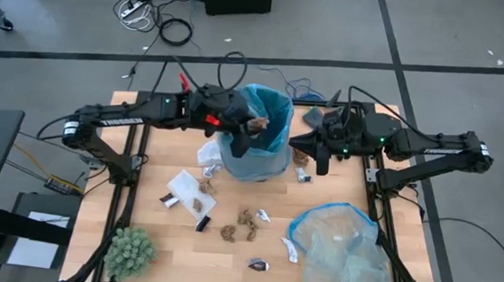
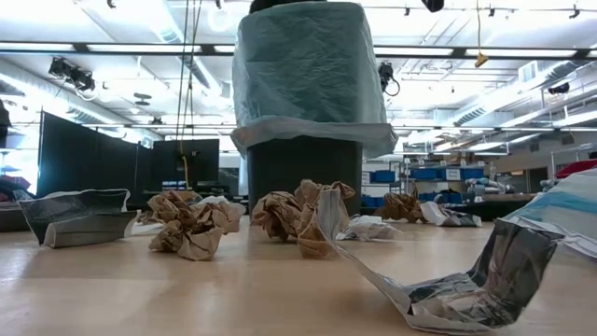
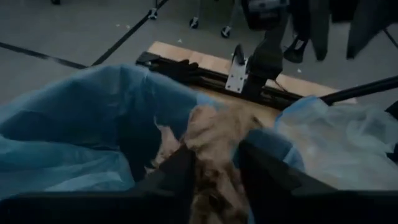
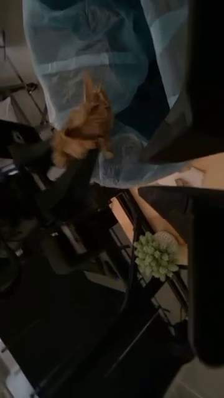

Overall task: Place trash/remove bag and relplace
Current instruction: Put the brown napkin into the trash bin

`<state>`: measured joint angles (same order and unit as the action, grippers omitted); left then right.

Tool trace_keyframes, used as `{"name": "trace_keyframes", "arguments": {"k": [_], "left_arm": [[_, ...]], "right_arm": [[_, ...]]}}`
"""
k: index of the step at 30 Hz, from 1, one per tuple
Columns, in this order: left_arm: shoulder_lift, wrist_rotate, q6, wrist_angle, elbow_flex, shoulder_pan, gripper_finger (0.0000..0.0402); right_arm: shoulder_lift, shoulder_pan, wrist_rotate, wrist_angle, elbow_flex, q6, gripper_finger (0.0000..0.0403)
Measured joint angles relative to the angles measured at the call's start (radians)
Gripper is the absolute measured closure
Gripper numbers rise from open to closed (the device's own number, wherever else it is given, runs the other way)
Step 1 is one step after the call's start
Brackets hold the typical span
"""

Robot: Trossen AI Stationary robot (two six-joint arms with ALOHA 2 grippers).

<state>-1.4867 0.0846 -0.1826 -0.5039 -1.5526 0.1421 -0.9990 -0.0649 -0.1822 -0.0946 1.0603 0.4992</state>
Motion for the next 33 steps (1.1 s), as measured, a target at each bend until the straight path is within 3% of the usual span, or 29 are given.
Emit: {"name": "trace_keyframes", "arguments": {"k": [4, 9, 15, 22, 25, 29, 33], "left_arm": [[0.002, 0.000, -0.003, -0.068, -0.063, 0.000, 0.0195], [0.003, 0.038, -0.002, -0.164, -0.156, 0.000, 0.0178], [0.003, 0.195, -0.122, -0.221, -0.229, 0.000, 0.0179], [0.002, 0.186, -0.356, -0.164, -0.301, 0.000, 0.0179], [0.001, 0.095, -0.486, -0.138, -0.337, 0.004, 0.0179], [0.001, -0.076, -0.740, 0.099, -0.357, 0.004, 0.0179], [0.003, -0.127, -0.841, 0.245, -0.365, -0.033, 0.0179]], "right_arm": [[-0.014, -0.007, 0.002, 0.034, 0.000, -0.024, 0.0279], [-0.043, -0.007, 0.002, 0.079, 0.000, -0.031, 0.0237], [-0.065, -0.007, 0.002, 0.216, 0.000, -0.052, 0.0231], [-0.054, 0.000, -0.011, 0.575, 0.000, -0.175, 0.0236], [-0.042, 0.007, -0.082, 0.640, 0.001, -0.243, 0.0236], [-0.027, 0.008, -0.264, 0.649, 0.001, -0.357, 0.0236], [-0.020, 0.008, -0.465, 0.649, 0.001, -0.470, 0.0236]]}}
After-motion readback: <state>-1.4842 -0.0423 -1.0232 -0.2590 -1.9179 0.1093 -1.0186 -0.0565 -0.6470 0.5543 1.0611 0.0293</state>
